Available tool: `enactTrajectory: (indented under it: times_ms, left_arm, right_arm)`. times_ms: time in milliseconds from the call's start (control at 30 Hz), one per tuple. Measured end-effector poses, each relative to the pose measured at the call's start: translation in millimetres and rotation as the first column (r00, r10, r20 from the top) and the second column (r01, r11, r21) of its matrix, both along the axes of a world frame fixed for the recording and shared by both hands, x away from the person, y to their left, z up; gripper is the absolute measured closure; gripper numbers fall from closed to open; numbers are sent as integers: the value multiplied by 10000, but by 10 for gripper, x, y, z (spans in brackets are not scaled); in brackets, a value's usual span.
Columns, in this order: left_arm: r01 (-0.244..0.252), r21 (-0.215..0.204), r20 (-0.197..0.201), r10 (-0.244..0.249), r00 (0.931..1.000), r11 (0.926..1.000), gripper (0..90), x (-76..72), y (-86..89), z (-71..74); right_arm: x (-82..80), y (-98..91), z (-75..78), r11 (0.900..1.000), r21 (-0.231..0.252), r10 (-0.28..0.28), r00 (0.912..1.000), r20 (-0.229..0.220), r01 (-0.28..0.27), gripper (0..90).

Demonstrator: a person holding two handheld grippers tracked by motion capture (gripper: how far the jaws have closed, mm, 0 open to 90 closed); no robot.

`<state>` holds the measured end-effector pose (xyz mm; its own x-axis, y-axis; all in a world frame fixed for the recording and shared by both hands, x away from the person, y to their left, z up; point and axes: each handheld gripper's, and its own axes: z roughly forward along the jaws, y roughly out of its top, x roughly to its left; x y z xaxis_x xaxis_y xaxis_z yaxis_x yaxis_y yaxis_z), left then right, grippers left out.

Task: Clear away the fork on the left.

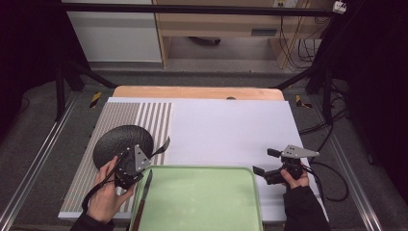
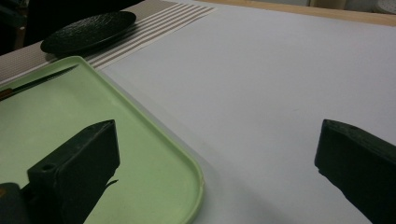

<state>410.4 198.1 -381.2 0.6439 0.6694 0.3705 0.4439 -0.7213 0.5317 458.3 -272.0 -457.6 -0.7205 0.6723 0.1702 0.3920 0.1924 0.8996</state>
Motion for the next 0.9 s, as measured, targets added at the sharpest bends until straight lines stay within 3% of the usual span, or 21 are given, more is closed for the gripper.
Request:
enactTrajectory:
  times_ms: [300,467,800,900]
  left_arm:
    - [-237,-385,-271,227,9994,9990,765,-124,-63,32]
    - [-30,-340,-479,14,9989,9994,765,-207,-136,28]
    - [-100,-425,-1002,57,9950,9990,765,-326,-221,-21]
    - [135,-331,-1176,-173,9929,9994,766,-368,-291,-59]
  right_arm:
    - [-2,-1,1,10000,-18,5,10000,3,-5,2]
    - [-2,-1,1,10000,-27,-9,10000,2,9,2]
    - [-4,0,2,10000,-22,5,10000,-1,-5,3]
    - [-3,-4,3,10000,-20,-3,10000,18,3,2]
